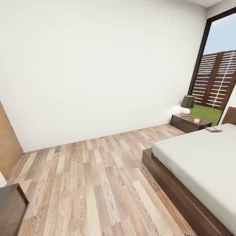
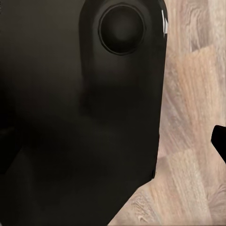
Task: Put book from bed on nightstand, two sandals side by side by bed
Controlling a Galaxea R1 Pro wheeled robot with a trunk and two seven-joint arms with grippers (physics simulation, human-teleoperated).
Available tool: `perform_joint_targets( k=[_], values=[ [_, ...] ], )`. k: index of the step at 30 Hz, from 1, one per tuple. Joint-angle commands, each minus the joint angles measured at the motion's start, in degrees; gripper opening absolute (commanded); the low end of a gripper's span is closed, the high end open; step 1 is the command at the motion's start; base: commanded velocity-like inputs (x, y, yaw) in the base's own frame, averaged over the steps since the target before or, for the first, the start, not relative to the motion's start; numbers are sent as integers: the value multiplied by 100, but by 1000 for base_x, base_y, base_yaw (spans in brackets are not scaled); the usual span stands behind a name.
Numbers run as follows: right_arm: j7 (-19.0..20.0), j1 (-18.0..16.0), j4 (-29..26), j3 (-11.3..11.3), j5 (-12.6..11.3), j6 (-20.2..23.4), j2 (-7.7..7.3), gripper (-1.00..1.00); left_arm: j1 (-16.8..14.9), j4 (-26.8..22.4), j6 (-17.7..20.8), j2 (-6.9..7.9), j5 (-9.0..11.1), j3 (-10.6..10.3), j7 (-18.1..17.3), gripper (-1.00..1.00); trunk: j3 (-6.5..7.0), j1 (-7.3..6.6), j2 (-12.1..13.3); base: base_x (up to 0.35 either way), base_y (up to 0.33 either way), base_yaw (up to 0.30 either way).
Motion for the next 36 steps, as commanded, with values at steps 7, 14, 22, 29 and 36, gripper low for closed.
perform_joint_targets(
  k=[7,14,22,29,36],
  values=[
    [-2,-2,1,0,-7,3,-6,100,0,0,-113,0,1,-1,1,100,-4,0,-2,0,0,-283],
    [-2,-2,1,-1,-9,3,-9,100,0,0,-121,0,1,-1,2,100,-4,0,-2,0,0,-283],
    [-2,-2,1,-5,-8,3,-7,100,0,0,-119,0,1,-1,2,100,-4,0,-2,0,0,-283],
    [-2,-2,1,-8,-10,3,-7,100,0,0,-114,0,1,-1,-1,100,-4,0,-2,0,0,-283],
    [-2,-2,1,-8,-6,-2,-3,100,0,0,-114,-4,4,-1,0,100,-4,0,-2,0,0,-283]
  ],
)
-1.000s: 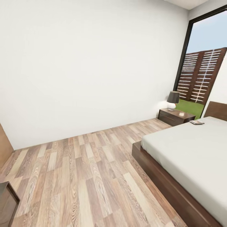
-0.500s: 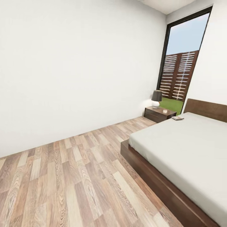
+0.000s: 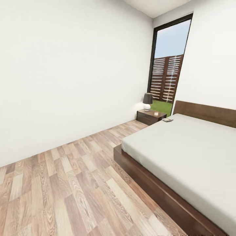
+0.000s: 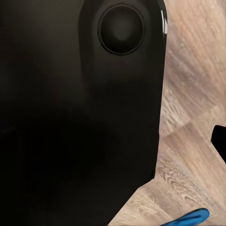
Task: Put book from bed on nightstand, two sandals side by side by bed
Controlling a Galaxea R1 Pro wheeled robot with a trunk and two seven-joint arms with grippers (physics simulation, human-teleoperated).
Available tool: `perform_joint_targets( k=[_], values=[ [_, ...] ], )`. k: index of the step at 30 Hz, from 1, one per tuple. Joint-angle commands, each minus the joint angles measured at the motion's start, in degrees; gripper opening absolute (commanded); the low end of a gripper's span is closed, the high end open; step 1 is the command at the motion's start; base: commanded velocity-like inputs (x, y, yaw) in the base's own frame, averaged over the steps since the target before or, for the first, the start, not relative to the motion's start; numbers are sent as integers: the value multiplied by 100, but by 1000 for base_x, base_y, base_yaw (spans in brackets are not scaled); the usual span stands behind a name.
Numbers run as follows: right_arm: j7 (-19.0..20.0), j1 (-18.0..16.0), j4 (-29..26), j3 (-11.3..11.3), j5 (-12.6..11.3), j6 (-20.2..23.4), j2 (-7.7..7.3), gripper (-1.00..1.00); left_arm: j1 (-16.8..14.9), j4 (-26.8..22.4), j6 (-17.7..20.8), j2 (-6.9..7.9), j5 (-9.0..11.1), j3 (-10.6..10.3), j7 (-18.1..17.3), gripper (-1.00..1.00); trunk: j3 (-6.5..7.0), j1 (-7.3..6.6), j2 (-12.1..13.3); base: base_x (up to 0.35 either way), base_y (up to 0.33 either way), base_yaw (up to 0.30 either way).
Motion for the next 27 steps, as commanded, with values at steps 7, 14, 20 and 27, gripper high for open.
perform_joint_targets(
  k=[7,14,20,27],
  values=[
    [-2,-2,1,-2,0,-2,-4,100,0,0,-16,-4,1,-1,1,100,-4,0,-2,0,0,-283],
    [-10,-2,1,2,1,-2,2,100,0,4,-16,1,0,-1,1,100,-4,0,-2,0,0,-283],
    [-10,-2,1,7,1,-2,7,100,0,7,-12,-3,-1,-3,-1,100,-4,0,-2,0,0,-283],
    [-10,-2,1,7,1,-2,4,100,0,9,-8,-4,-2,-9,-4,100,-4,0,-2,0,0,-280]
  ],
)
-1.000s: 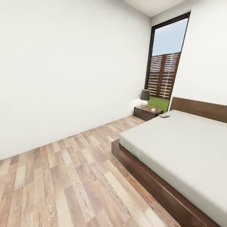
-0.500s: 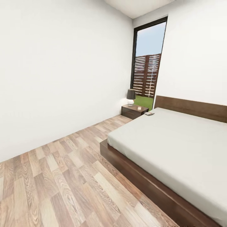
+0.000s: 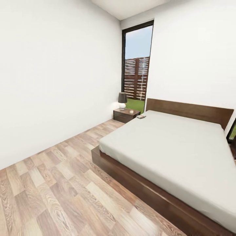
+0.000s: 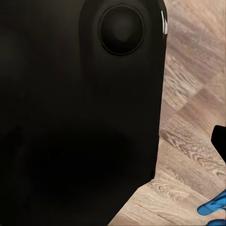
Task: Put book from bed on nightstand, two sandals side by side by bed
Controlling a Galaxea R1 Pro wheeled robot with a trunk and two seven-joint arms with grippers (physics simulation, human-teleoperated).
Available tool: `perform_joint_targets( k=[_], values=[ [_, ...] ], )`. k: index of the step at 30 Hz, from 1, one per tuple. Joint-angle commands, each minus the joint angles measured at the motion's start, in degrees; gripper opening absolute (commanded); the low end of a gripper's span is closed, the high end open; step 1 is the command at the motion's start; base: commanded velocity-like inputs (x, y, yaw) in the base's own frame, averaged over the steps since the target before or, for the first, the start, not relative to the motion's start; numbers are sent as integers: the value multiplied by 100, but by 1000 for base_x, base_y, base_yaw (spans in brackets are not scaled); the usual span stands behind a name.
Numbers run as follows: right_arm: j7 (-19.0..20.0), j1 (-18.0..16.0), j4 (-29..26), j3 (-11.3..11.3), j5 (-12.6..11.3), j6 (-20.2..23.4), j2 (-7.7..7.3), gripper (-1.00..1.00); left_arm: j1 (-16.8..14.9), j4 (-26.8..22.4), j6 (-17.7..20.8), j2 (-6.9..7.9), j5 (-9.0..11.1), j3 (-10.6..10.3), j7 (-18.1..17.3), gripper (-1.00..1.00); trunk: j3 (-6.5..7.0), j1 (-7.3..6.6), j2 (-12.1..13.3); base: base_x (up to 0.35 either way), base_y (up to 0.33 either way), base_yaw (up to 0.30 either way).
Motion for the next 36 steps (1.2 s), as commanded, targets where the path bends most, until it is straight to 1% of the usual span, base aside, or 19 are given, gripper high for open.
perform_joint_targets(
  k=[1,36],
  values=[
    [-2,-2,1,-1,-2,2,-1,100,0,0,-13,-1,1,-2,0,100,-4,0,-2,0,0,-277],
    [-3,-2,1,-10,-2,2,-2,100,0,0,-25,-1,10,4,-1,100,-4,0,-2,0,0,-277]
  ],
)
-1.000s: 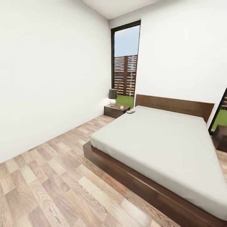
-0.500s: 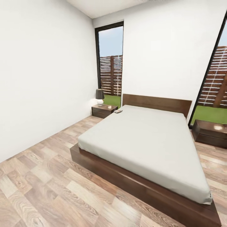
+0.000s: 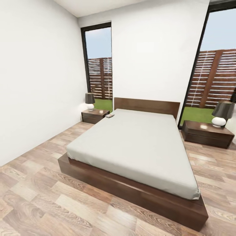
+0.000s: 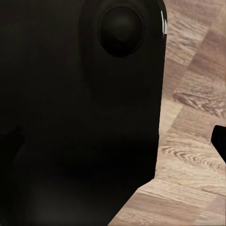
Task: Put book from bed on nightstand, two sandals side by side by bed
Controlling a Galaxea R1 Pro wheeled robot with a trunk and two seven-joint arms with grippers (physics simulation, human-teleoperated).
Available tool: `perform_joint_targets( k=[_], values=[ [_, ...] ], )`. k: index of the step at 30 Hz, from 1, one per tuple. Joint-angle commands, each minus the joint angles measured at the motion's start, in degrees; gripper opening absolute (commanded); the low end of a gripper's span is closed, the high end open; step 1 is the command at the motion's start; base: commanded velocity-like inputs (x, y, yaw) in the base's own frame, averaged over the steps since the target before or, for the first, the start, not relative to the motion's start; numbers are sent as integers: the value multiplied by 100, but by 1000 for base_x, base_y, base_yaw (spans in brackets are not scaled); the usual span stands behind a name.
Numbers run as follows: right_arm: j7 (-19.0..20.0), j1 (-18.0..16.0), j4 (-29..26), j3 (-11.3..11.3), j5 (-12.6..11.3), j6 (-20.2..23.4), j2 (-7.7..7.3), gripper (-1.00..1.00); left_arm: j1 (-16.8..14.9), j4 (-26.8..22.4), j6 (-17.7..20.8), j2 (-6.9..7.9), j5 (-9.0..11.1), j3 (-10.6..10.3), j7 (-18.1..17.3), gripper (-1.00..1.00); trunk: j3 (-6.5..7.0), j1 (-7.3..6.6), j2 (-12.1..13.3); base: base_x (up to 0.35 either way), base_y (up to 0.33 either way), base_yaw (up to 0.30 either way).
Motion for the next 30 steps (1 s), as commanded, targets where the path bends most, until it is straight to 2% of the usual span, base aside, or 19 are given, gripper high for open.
perform_joint_targets(
  k=[1,30],
  values=[
    [-2,-2,1,-2,-2,2,0,100,0,0,-16,0,2,-1,0,100,-4,0,-2,0,0,-279],
    [-2,-2,1,-2,-2,2,0,100,0,0,-17,0,2,-7,0,100,-4,0,-2,0,0,-279]
  ],
)
